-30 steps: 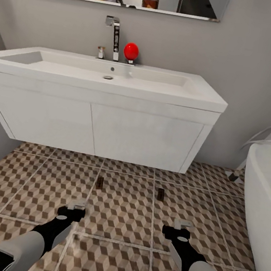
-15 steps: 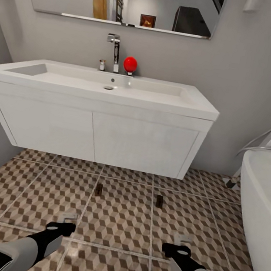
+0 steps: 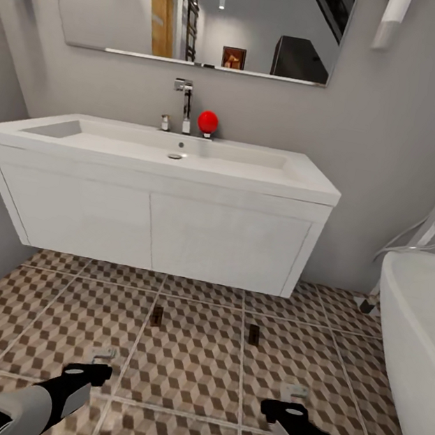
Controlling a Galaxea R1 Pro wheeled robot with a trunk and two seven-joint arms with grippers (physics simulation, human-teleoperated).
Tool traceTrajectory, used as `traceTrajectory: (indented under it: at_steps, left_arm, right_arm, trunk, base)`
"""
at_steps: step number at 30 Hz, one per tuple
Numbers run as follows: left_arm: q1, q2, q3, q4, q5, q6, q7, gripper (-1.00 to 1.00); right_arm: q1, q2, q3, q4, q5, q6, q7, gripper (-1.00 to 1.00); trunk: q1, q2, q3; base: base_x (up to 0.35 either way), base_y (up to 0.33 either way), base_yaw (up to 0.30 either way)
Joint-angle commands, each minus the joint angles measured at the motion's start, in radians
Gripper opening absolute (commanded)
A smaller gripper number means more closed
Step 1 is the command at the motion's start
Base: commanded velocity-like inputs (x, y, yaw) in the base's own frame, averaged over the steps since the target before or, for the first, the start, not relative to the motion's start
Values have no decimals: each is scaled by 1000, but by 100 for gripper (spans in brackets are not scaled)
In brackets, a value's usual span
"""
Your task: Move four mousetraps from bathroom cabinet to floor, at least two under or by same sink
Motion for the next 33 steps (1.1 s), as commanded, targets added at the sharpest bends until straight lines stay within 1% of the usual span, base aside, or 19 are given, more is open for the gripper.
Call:
traceTrajectory:
  at_steps: [1,8,11,18,22,26,33]
  left_arm:
    - [0,1,-9,1,10,-3,2,100]
    - [2,4,-9,2,11,-2,2,100]
    - [3,4,-9,2,14,-2,2,100]
    - [4,6,-9,2,43,-1,2,100]
    - [7,8,-9,2,61,0,1,100]
    - [11,9,-9,2,68,2,1,100]
    - [52,10,-9,2,74,3,0,100]
  right_arm:
    - [-2,-2,-6,3,9,-3,-3,100]
    - [-1,-22,-6,5,8,-1,-3,100]
    - [-1,-27,-6,5,8,0,-2,100]
    - [6,-36,-6,5,8,1,-3,100]
    - [24,-40,-6,5,7,-2,-3,100]
    - [43,-42,-6,5,7,-4,-3,100]
    - [91,-45,-6,5,7,-8,-3,100]
  trunk:
    - [-1,0,3]
    - [-4,2,30]
    - [-5,2,42]
    - [-8,4,69]
    - [-10,5,84]
    - [-12,6,100]
    - [-15,7,127]
  base:
    - [0,0,0]
    - [0,0,0]
    - [0,0,0]
    - [0,0,0]
    - [0,0,0]
    - [0,0,0]
    - [0,0,0]
